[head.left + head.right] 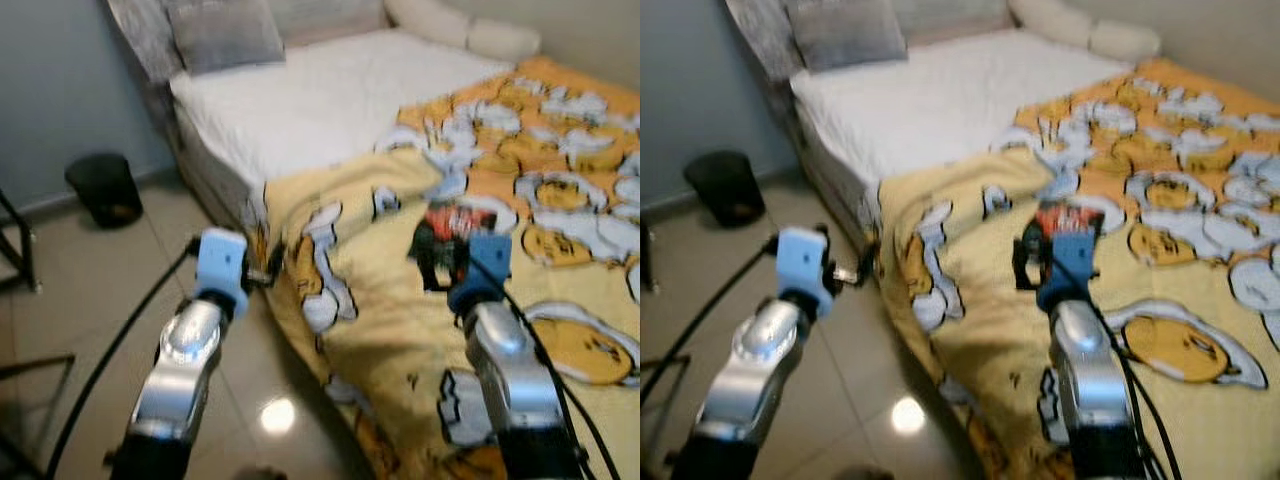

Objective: Clean up the room

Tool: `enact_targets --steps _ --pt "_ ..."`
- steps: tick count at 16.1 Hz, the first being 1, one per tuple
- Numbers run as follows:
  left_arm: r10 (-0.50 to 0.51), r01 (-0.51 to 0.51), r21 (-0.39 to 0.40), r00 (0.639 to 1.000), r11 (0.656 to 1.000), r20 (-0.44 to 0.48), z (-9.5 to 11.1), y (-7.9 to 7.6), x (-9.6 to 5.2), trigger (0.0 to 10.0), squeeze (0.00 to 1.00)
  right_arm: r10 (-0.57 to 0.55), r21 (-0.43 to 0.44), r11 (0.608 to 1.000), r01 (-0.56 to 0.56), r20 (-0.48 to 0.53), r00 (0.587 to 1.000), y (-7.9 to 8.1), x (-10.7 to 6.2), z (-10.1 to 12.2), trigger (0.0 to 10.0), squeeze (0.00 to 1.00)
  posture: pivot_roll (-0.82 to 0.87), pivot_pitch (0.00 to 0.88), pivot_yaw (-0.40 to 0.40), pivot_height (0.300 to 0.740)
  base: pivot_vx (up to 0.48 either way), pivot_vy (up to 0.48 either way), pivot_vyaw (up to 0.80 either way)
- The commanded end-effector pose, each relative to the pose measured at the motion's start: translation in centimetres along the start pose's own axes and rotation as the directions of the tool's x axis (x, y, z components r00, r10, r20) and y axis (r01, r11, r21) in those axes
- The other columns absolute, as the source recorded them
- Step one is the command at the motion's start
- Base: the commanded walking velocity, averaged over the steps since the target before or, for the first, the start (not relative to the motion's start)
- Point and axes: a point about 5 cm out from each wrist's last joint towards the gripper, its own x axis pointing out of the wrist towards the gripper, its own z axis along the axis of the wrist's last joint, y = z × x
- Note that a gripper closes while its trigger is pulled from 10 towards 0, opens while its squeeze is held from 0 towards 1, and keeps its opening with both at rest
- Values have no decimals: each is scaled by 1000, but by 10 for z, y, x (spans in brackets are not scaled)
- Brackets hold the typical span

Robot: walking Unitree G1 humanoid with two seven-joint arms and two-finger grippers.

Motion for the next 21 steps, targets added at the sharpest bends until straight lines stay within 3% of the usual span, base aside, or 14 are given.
enact_targets --steps 1,5,8,12,15,19,20,21 --pt "3 -3 0 1000 1000 6 4 1 1 10000 686 -7 5 1000 7 3 1000 -1 1 2 10000 1000 -10 0 18 740 0 0 0" --pt "35 -36 33 999 999 17 5 4 3 10000 675 -6 8 1000 6 2 1000 0 1 2 10000 1000 -11 0 19 740 0 0 0" --pt "25 -26 9 999 1000 36 8 7 3 10000 678 4 11 1000 -4 7 1000 2 1 2 10000 1000 -10 0 20 740 0 0 0" --pt "13 -13 2 999 1000 38 8 7 2 10000 690 16 6 1000 -16 12 1000 5 2 2 10000 1000 -4 0 24 740 313 0 0" --pt "11 -11 3 999 1000 40 8 6 1 10000 690 25 0 1000 -25 -16 1000 7 1 -2 10000 1000 4 0 19 740 352 0 748" --pt "-10 10 19 1000 1000 26 6 4 0 10000 682 -24 -12 1000 24 -29 999 2 2 -4 10000 1000 3 0 21 740 303 0 0" --pt "-14 14 22 1000 1000 24 6 3 0 10000 671 -42 -13 999 41 -37 998 0 2 -6 10000 694 2 0 22 740 0 0 0" --pt "-18 17 31 1000 999 21 5 3 0 10000 659 -58 -15 998 58 -40 998 -2 2 -8 10000 0 2 0 22 740 0 0 0"
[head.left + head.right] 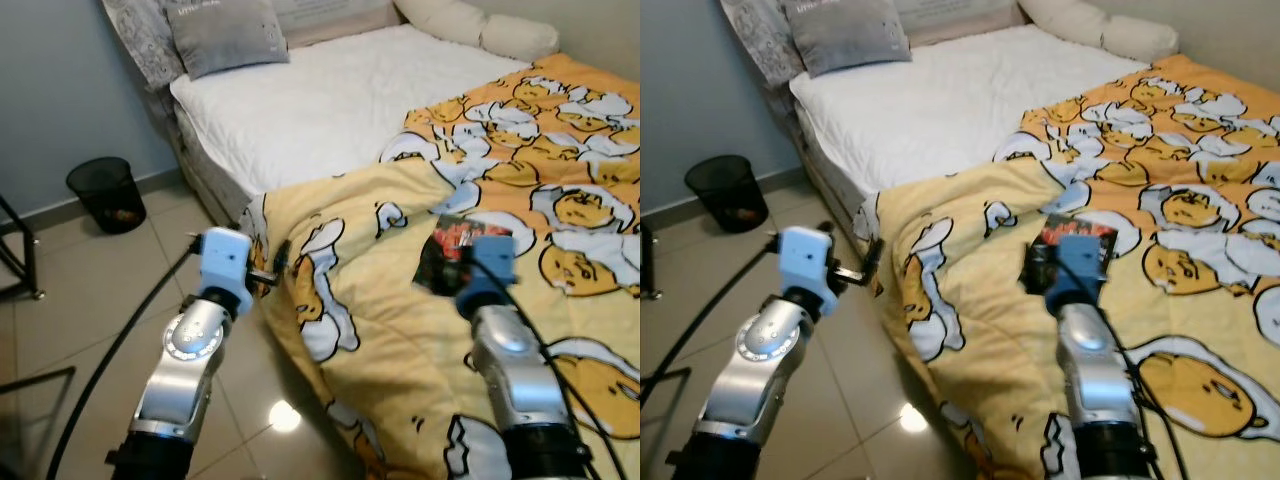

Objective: Clean up the room

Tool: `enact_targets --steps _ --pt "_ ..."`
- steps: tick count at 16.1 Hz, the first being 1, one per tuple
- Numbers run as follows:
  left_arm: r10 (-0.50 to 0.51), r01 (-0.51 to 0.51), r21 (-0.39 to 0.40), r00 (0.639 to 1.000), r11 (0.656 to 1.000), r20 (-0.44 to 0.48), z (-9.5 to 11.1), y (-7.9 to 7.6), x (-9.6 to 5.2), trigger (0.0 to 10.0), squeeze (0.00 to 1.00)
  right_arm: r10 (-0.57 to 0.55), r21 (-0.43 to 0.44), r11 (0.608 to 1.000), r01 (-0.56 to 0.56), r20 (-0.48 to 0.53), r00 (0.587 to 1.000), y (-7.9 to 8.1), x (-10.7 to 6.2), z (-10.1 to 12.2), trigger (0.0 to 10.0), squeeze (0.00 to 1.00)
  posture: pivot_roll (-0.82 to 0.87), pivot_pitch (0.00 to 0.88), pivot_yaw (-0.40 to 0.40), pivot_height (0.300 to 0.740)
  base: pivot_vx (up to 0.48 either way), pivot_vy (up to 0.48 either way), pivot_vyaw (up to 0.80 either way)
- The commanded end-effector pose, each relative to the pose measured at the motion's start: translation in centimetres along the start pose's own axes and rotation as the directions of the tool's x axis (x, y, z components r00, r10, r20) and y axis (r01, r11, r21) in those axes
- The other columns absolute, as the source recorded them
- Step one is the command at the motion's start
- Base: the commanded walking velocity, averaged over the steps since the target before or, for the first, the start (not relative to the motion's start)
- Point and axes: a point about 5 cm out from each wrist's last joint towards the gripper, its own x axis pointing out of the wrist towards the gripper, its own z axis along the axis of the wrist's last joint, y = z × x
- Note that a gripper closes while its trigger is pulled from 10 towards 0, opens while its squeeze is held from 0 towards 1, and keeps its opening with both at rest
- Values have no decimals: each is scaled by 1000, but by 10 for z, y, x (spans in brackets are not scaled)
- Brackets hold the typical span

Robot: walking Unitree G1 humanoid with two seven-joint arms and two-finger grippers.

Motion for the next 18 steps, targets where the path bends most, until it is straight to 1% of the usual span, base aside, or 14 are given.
enact_targets --steps 1,3,4,5,6,7,8,9,10,11,12,13,16,18 --pt "20 -20 29 1000 999 -10 0 8 -2 10000 659 14 7 1000 -14 -4 1000 8 0 -1 10000 0 0 0 27 740 0 0 0" --pt "16 -15 31 1000 999 -14 0 8 -2 10000 651 7 22 1000 -7 -10 1000 8 0 -1 10000 0 1 0 28 740 0 0 0" --pt "-4 5 37 1000 999 -20 -1 7 -2 10000 643 -11 44 999 13 -34 999 5 0 -4 10000 0 3 0 25 740 0 0 0" --pt "-51 53 36 998 998 -40 -4 3 -3 10000 643 -22 47 999 25 -63 998 2 2 -6 10000 0 1 0 26 740 0 0 0" --pt "-78 81 43 995 996 -62 -7 2 -5 10000 643 -12 98 995 19 -72 997 1 4 -7 10000 0 1 0 26 740 0 0 0" --pt "-132 138 69 988 988 -83 -11 0 -7 10000 643 0 163 986 14 -87 996 -3 7 -8 10000 1000 -2 0 31 740 0 0 0" --pt "-155 162 76 984 984 -90 -11 0 -8 10000 643 -12 177 984 32 -116 993 -7 10 -10 10000 1000 -4 0 34 740 0 0 0" --pt "-196 204 75 975 976 -103 -12 1 -9 10000 647 -9 191 981 46 -191 982 -14 16 -18 10000 1000 -2 0 36 740 0 0 0" --pt "-228 236 68 967 969 -115 -12 2 -10 10000 643 26 237 971 30 -232 972 -15 19 -22 10000 1000 2 0 36 740 0 0 0" --pt "-327 336 56 936 940 -129 -10 1 -14 10000 651 -26 248 964 98 -277 961 -27 29 -23 10000 1000 12 0 35 740 0 0 0" --pt "-355 365 56 925 929 -133 -10 0 -15 10000 647 -52 252 959 127 -286 957 -32 32 -23 10000 243 14 0 35 740 0 0 0" --pt "-413 425 66 899 903 -147 -8 -1 -17 10000 643 -96 269 946 181 -303 948 -45 38 -24 10000 0 29 0 32 740 0 0 0" --pt "-473 488 74 866 870 -160 -6 -4 -18 10000 639 -120 342 911 231 -316 941 -57 46 -21 10000 0 56 0 31 740 0 0 0" --pt "-535 551 69 829 832 -161 -1 -7 -20 10000 631 -160 400 873 279 -305 939 -70 52 -14 10000 0 74 0 47 740 0 0 0"
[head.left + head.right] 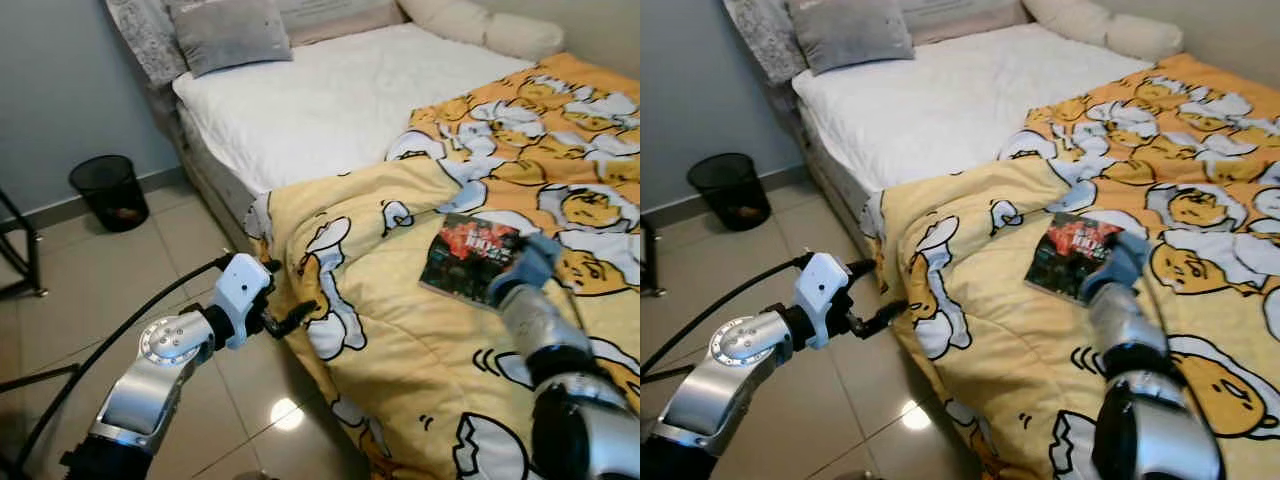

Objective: Clean up the room

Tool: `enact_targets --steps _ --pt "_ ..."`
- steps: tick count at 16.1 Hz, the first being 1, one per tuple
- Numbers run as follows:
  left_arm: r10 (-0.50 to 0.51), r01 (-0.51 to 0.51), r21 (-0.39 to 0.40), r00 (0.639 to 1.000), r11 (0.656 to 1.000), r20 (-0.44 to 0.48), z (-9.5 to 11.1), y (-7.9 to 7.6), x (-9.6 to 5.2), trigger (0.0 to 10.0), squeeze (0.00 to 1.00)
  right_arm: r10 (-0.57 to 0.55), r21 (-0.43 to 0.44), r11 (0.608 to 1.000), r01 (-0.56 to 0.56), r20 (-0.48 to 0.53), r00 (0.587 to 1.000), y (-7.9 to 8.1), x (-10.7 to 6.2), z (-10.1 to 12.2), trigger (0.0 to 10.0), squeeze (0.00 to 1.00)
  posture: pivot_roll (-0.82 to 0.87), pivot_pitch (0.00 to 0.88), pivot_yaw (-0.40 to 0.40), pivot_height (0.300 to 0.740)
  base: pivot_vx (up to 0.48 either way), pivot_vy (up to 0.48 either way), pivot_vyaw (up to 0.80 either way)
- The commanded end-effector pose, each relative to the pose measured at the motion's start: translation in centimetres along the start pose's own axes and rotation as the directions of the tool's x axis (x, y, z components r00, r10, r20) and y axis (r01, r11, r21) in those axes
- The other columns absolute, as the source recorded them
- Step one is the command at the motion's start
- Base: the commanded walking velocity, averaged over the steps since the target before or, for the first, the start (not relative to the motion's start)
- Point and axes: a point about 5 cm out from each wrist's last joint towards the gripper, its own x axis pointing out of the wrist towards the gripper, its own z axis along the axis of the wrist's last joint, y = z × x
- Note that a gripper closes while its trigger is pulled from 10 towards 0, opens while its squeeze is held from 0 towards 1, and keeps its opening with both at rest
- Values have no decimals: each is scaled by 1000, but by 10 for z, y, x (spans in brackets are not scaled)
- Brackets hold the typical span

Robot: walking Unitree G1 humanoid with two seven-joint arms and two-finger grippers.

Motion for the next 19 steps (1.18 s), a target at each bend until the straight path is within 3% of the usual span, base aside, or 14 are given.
enact_targets --steps 1,5,12,19 --pt "-33 33 15 999 999 10 7 -1 0 10000 635 -5 40 999 5 15 1000 0 1 5 10000 0 85 0 48 740 0 0 0" --pt "-115 116 41 993 992 -14 13 -8 -7 10000 631 -29 139 990 29 -3 1000 -11 2 2 10000 0 133 0 55 740 0 0 0" --pt "-158 159 44 987 986 -29 23 -17 -18 10000 631 -97 167 981 95 6 995 -32 0 -4 10000 0 184 35 95 740 0 0 0" --pt "-192 193 35 981 981 -34 29 -20 -14 10000 635 -177 162 969 184 -55 983 -55 -5 -16 10000 0 175 59 138 740 0 0 0"
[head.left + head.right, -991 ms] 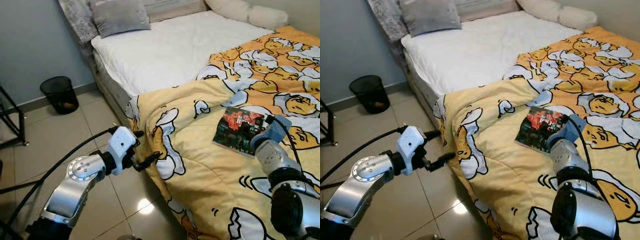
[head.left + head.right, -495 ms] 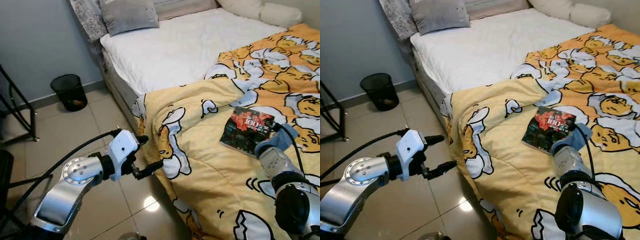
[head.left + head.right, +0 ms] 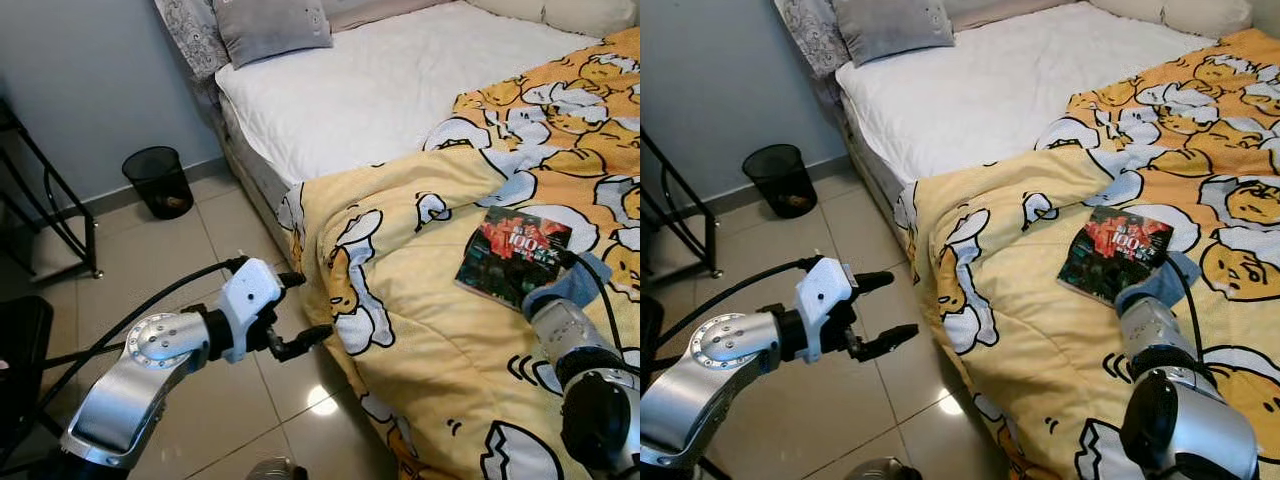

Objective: Clean up the room

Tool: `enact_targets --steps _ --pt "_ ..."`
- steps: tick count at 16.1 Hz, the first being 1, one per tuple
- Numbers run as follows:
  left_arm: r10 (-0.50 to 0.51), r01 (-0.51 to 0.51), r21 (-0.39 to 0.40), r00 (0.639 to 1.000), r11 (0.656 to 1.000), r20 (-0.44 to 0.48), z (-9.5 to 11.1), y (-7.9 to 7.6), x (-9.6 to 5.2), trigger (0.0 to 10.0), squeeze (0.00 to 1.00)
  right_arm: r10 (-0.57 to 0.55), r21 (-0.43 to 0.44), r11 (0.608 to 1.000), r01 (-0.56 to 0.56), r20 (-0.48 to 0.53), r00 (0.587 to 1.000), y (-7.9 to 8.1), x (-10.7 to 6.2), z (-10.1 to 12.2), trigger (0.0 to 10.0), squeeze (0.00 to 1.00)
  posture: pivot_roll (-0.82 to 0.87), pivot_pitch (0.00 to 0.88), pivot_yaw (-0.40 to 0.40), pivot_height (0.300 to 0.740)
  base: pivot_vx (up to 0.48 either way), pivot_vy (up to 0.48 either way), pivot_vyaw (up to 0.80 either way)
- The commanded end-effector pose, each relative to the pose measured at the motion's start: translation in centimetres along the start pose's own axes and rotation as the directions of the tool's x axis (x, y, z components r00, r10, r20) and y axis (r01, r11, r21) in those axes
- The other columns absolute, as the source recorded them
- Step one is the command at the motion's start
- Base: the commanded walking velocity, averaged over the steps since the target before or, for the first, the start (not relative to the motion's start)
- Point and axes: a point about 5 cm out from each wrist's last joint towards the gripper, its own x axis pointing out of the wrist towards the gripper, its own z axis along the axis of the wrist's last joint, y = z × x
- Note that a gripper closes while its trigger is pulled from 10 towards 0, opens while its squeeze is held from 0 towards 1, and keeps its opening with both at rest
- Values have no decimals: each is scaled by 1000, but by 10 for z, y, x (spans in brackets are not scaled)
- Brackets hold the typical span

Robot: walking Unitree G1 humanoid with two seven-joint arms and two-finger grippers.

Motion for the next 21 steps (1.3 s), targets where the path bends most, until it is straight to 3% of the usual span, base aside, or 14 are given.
enact_targets --steps 1,6,9,11,15,18,21 --pt "-12 12 14 1000 1000 -5 3 0 -1 10000 635 -63 22 998 64 -37 997 -16 -2 -10 10000 0 175 61 142 740 0 0 0" --pt "-14 14 12 1000 1000 -7 5 1 1 10000 635 -63 54 996 65 -31 997 -29 -3 -5 10000 0 170 55 139 740 0 0 0" --pt "-20 20 8 1000 1000 -7 5 0 1 10000 635 86 214 974 -73 -51 995 -14 -2 -9 10000 0 170 51 135 740 0 0 0" --pt "-24 24 2 1000 1000 -5 5 0 1 10000 635 170 305 941 -146 -54 984 -3 -2 -14 10000 0 176 54 133 740 0 0 0" --pt "-70 71 -40 997 997 13 8 -5 -2 10000 639 215 480 859 -178 -23 976 5 -3 -18 10000 0 188 55 131 740 0 0 0" --pt "-70 70 -42 998 997 9 8 -5 -4 10000 639 245 555 801 -224 38 969 4 -3 -8 10000 0 192 53 129 740 0 0 0" --pt "-70 70 -43 998 997 8 9 -4 -4 10000 639 308 576 759 -305 95 947 10 -3 3 10000 0 189 51 129 740 0 0 0"
